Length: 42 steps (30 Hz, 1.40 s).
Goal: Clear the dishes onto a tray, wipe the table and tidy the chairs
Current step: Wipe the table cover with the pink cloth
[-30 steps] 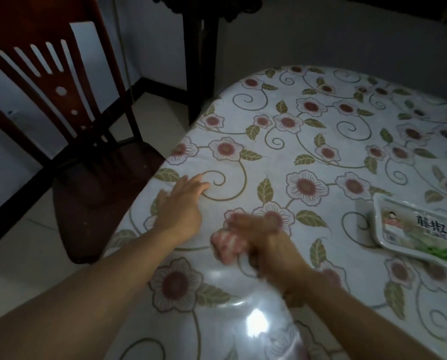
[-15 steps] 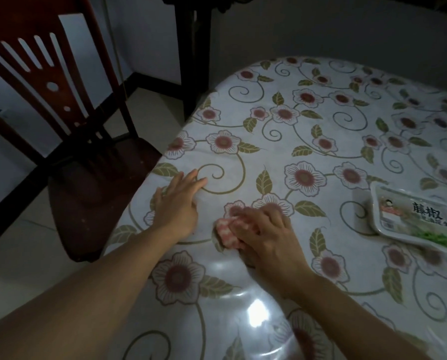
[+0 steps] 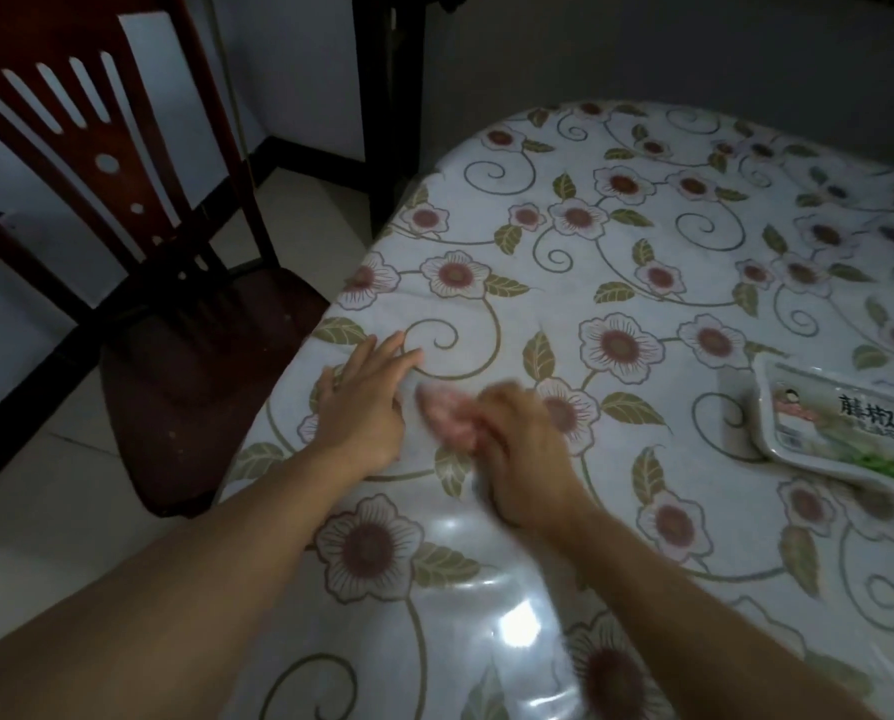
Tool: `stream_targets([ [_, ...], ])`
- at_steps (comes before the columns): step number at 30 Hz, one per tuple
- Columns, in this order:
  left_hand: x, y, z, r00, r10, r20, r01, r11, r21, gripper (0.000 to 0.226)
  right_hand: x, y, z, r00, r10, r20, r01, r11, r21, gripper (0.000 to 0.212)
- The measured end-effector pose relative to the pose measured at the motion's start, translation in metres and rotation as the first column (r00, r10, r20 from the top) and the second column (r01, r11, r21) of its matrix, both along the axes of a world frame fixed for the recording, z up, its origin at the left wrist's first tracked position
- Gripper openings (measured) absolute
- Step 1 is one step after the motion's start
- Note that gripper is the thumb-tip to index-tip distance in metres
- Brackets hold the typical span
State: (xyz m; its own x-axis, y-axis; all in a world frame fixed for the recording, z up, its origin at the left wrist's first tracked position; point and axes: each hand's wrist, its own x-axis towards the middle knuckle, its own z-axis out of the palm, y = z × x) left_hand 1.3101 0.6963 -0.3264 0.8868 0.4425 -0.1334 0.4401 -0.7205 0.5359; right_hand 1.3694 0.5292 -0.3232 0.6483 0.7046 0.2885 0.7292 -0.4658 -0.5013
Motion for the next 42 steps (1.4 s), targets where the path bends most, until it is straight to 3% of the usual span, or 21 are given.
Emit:
stream_targets([
  [3, -0.007, 0.000, 0.002, 1.000, -0.019, -0.004, 0.018, 0.999, -0.028, 0.071, -0.063, -0.037, 0.000, 0.981, 0.109, -0.159, -0.110, 0.994, 0.007, 0.025],
  [6, -0.023, 0.005, 0.002, 0.999, 0.045, 0.010, -0.045, 0.999, 0.006, 0.069, -0.073, -0.055, 0.017, 0.933, 0.213, -0.288, -0.223, 0.975, -0.002, 0.026],
  [9, -0.033, 0.012, 0.000, 0.998, 0.055, 0.027, -0.054, 0.997, -0.047, 0.065, -0.015, -0.027, 0.030, 0.969, 0.025, -0.245, -0.011, 0.998, 0.057, 0.019],
  [11, -0.032, 0.014, -0.001, 0.998, 0.059, 0.025, -0.057, 0.996, -0.061, 0.066, 0.036, 0.000, 0.020, 0.971, -0.190, -0.148, 0.193, 0.981, 0.005, 0.017],
  [13, -0.031, 0.014, -0.004, 0.997, 0.065, 0.032, -0.063, 0.996, -0.056, 0.068, 0.045, 0.022, 0.004, 0.958, -0.273, -0.088, 0.267, 0.961, -0.078, 0.023],
  [17, -0.032, 0.019, -0.003, 0.998, 0.033, 0.045, -0.028, 0.994, -0.102, 0.070, -0.057, 0.021, -0.007, 0.992, 0.000, -0.127, 0.000, 1.000, -0.001, 0.030],
  [20, -0.030, 0.029, 0.002, 0.993, 0.042, 0.111, -0.028, 0.992, -0.123, 0.069, -0.076, 0.006, 0.012, 0.944, 0.220, -0.247, -0.210, 0.975, 0.067, 0.024],
  [22, -0.030, 0.040, 0.000, 0.983, 0.064, 0.172, -0.046, 0.993, -0.107, 0.070, -0.036, 0.025, 0.023, 0.950, 0.122, -0.286, -0.114, 0.993, 0.044, 0.028],
  [25, -0.032, 0.046, -0.007, 0.972, 0.084, 0.220, -0.058, 0.991, -0.123, 0.078, 0.049, 0.079, 0.026, 0.975, -0.077, -0.209, 0.092, 0.994, 0.059, 0.033],
  [28, -0.032, 0.039, -0.007, 0.956, 0.162, 0.246, -0.114, 0.973, -0.200, 0.081, 0.085, 0.121, 0.011, 0.966, -0.104, -0.236, 0.083, 0.992, -0.099, 0.054],
  [30, -0.032, 0.036, -0.007, 0.952, 0.188, 0.241, -0.144, 0.971, -0.189, 0.083, 0.069, 0.124, -0.004, 0.970, -0.132, -0.203, 0.113, 0.989, -0.100, 0.052],
  [31, -0.032, 0.036, -0.006, 0.952, 0.197, 0.237, -0.157, 0.972, -0.176, 0.083, 0.051, 0.116, -0.007, 0.982, -0.104, -0.159, 0.095, 0.993, -0.064, 0.047],
  [33, -0.031, 0.037, -0.004, 0.957, 0.190, 0.219, -0.154, 0.973, -0.171, 0.081, 0.007, 0.091, -0.006, 0.986, 0.097, -0.133, -0.098, 0.995, -0.003, 0.043],
  [35, -0.031, 0.037, -0.002, 0.968, 0.173, 0.181, -0.138, 0.972, -0.190, 0.082, -0.030, 0.053, -0.002, 0.937, 0.295, -0.185, -0.294, 0.955, 0.034, 0.043],
  [38, -0.030, 0.039, -0.003, 0.980, 0.144, 0.140, -0.121, 0.979, -0.161, 0.084, -0.067, 0.007, 0.008, 0.845, 0.449, -0.292, -0.451, 0.890, 0.064, 0.050],
  [40, -0.029, 0.040, 0.001, 0.984, 0.116, 0.136, -0.099, 0.987, -0.130, 0.083, -0.065, -0.007, 0.016, 0.822, 0.461, -0.334, -0.466, 0.882, 0.069, 0.039],
  [42, -0.029, 0.045, 0.005, 0.989, 0.035, 0.146, -0.032, 0.999, -0.027, 0.076, -0.041, -0.001, 0.023, 0.873, 0.316, -0.371, -0.316, 0.947, 0.063, 0.029],
])
